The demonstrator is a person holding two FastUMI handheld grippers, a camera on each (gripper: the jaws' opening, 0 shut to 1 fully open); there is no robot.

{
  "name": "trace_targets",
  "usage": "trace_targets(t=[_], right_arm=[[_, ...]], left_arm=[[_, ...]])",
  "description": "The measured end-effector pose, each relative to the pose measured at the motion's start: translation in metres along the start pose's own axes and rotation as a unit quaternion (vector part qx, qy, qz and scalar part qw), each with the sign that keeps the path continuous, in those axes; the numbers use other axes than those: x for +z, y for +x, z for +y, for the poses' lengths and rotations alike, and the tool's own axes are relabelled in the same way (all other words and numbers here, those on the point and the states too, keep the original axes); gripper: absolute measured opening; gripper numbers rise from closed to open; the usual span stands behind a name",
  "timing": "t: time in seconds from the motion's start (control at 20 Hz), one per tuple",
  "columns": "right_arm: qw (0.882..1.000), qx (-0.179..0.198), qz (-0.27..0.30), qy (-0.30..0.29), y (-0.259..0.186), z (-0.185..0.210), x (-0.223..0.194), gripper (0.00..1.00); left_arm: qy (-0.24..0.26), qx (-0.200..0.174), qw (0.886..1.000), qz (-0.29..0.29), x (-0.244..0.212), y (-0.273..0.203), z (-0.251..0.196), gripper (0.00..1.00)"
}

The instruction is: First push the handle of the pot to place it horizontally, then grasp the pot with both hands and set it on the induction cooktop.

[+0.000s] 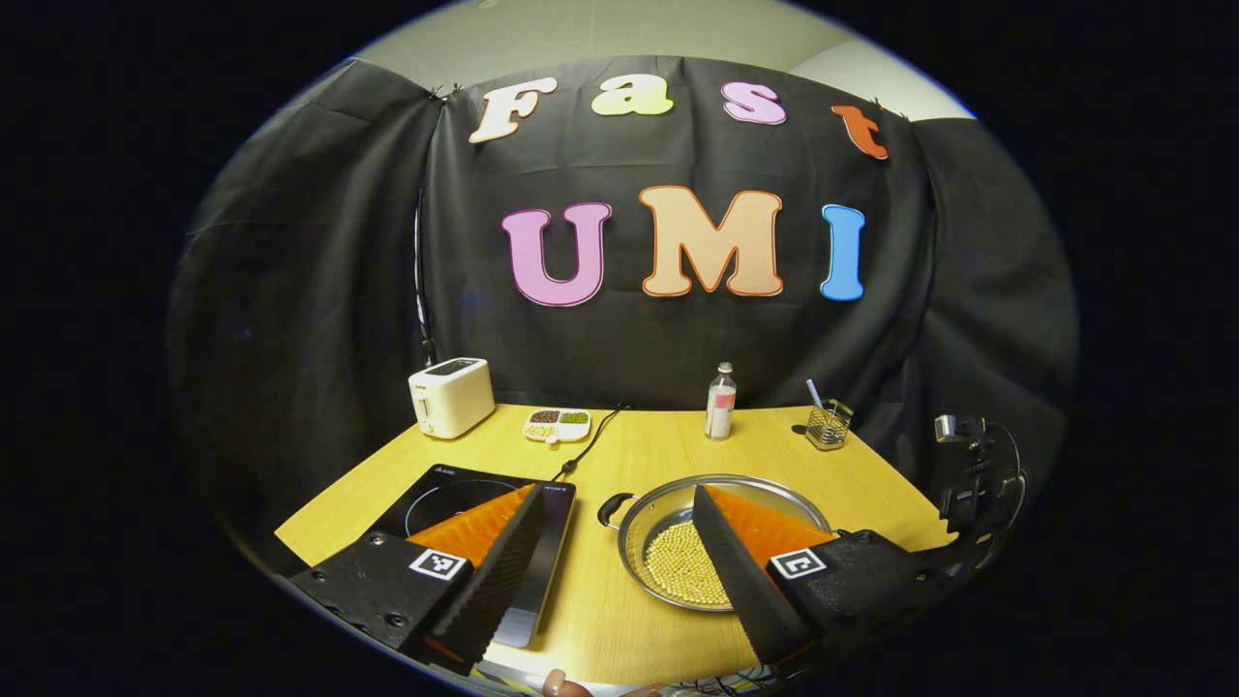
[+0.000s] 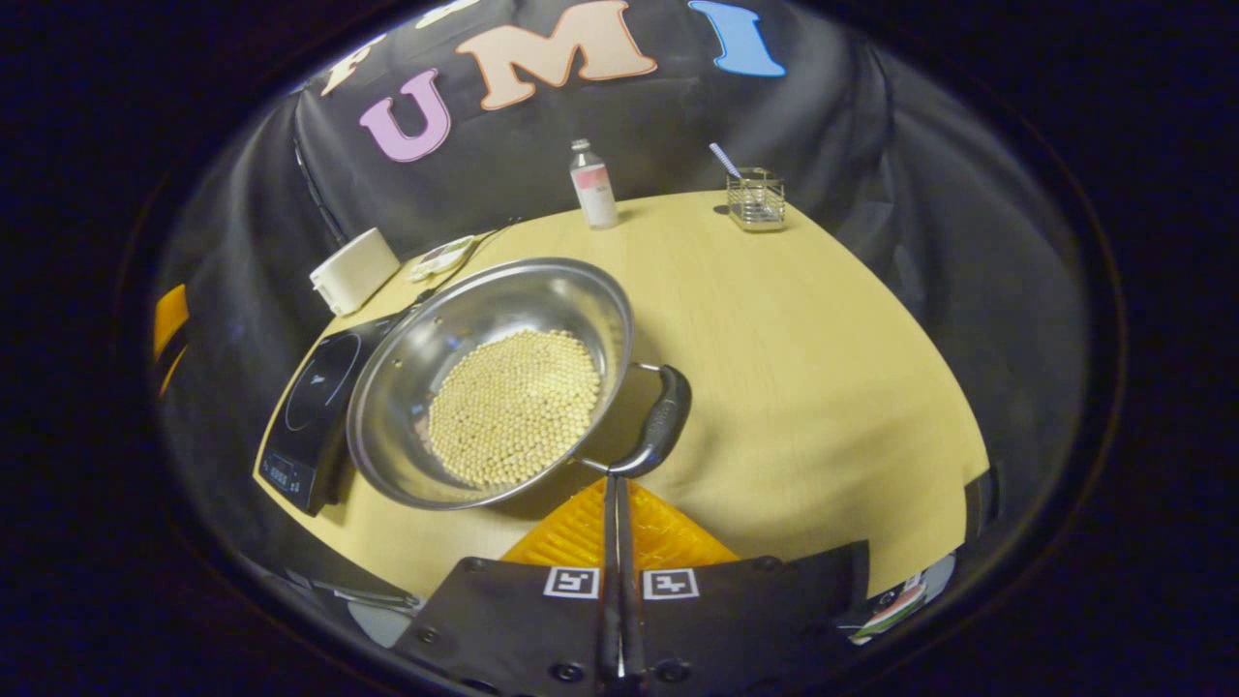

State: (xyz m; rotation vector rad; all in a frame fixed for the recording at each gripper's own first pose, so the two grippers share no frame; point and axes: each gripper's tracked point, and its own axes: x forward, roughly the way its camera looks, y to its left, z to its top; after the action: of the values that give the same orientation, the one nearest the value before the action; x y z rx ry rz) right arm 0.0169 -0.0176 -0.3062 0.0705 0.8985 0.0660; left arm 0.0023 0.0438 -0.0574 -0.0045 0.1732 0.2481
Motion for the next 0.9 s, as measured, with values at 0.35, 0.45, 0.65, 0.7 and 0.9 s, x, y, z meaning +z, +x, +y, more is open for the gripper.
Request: trace_targets(t=[0.35, 0.45, 0.65, 0.7, 0.9], right_arm=[[1.000, -0.015, -0.017, -0.020, 0.018, -0.018, 0.027, 0.03], [0.999, -0.020, -0.022, -0.026, 0.025, -0.024, 0.035, 0.04], [0.999, -0.028, -0.027, -0.032, 0.033, -0.037, 0.047, 0.07], [0.999, -0.030, -0.028, -0.035, 0.036, -0.038, 0.049, 0.04], [0.998, -0.031, -0.031, -0.037, 0.043, -0.041, 0.055, 0.02]], left_arm=[[-0.002, 0.013, 1.000, 0.003, -0.001, 0.001, 0.007, 0.98], [-0.001, 0.017, 1.000, 0.004, -0.002, 0.001, 0.010, 0.98], [-0.003, 0.026, 1.000, 0.006, -0.003, -0.001, 0.013, 0.98], [-0.005, 0.028, 1.000, 0.007, -0.003, -0.001, 0.014, 0.98], [-0.005, 0.033, 0.999, 0.008, -0.003, -0.002, 0.013, 0.98]])
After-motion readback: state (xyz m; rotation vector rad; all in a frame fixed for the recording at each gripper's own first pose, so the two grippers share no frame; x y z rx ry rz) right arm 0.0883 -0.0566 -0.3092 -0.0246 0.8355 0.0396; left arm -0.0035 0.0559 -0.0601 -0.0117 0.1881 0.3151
